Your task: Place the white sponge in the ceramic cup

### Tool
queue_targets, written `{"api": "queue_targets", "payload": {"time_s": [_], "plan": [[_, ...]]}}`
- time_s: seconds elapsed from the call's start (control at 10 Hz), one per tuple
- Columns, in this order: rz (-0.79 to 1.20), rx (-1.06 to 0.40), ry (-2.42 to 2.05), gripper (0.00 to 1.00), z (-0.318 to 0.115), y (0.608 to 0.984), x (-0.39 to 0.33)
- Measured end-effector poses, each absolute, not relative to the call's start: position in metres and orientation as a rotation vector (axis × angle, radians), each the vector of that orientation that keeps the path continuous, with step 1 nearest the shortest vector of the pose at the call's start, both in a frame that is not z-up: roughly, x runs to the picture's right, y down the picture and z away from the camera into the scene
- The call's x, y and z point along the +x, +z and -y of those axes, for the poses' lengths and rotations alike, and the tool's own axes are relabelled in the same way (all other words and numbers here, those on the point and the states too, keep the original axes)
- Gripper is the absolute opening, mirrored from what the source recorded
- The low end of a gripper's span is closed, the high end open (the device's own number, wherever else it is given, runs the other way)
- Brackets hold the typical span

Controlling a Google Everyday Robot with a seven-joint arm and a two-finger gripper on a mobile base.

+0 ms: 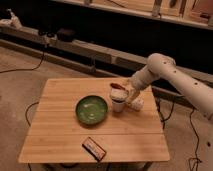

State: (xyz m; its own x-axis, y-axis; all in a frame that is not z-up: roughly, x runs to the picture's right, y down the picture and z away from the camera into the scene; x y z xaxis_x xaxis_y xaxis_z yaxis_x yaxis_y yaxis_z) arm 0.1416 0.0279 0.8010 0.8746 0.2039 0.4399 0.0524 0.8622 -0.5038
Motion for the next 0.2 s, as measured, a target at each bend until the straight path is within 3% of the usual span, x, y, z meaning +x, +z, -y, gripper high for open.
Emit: {"api": "queue_targets", "payload": {"time_s": [0.2], "plan": [[0.522, -0.564, 0.098, 0.75, -0.0359, 0.7961, 0.1448]]}}
